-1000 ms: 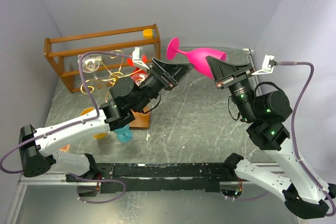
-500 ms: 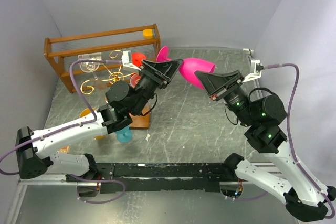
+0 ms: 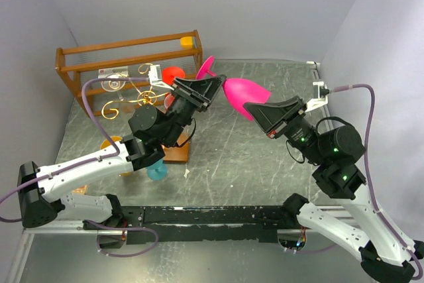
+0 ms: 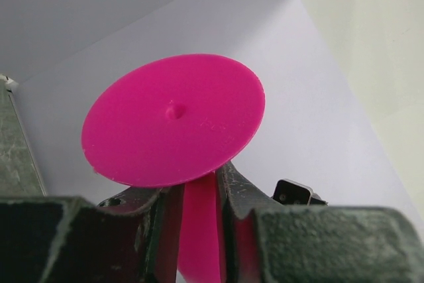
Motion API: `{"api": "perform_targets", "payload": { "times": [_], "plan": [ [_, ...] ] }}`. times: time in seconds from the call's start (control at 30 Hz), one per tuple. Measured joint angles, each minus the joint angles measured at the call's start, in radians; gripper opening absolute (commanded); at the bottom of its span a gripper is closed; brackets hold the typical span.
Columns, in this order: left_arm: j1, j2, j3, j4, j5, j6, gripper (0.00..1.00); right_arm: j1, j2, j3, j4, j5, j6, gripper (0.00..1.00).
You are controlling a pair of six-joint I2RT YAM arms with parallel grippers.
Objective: Place the wine glass upside down on the wine glass rack
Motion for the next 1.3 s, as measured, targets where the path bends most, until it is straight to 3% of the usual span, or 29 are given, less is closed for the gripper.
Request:
{"api": "perform_targets", "payload": {
  "times": [0.2,0.23,0.3,0.37,0.5,0.87,1.3],
  "plan": [
    [0.0,-0.016,-0.016,0.02,0.001,0.031,0.07,0.0,0.0,0.0,-0.008,-0.021,-0.001,0.0],
    [0.0,-0.018,-0.017,0.023,0.002,0.04,0.07,0.0,0.0,0.0,-0.009,-0.023,-0.002,0.05],
    [-0.001,-0.022,-0.018,0.029,0.003,0.061,0.07,0.0,0.0,0.0,-0.011,-0.027,-0.003,0.28],
    [-0.002,-0.027,-0.018,0.043,0.002,0.095,0.07,0.0,-0.002,0.002,-0.034,-0.033,-0.006,0.44],
    [0.003,-0.05,-0.018,0.051,-0.001,0.188,0.07,0.001,-0.001,0.019,-0.11,-0.039,-0.026,0.59],
    [0.003,-0.132,0.021,-0.055,0.021,0.454,0.07,0.001,0.038,0.206,-0.387,0.049,-0.065,0.67],
    [0.003,-0.132,0.169,-0.294,0.235,0.874,0.07,0.001,0.094,0.242,-0.494,-0.025,0.047,0.69]
  ]
}}
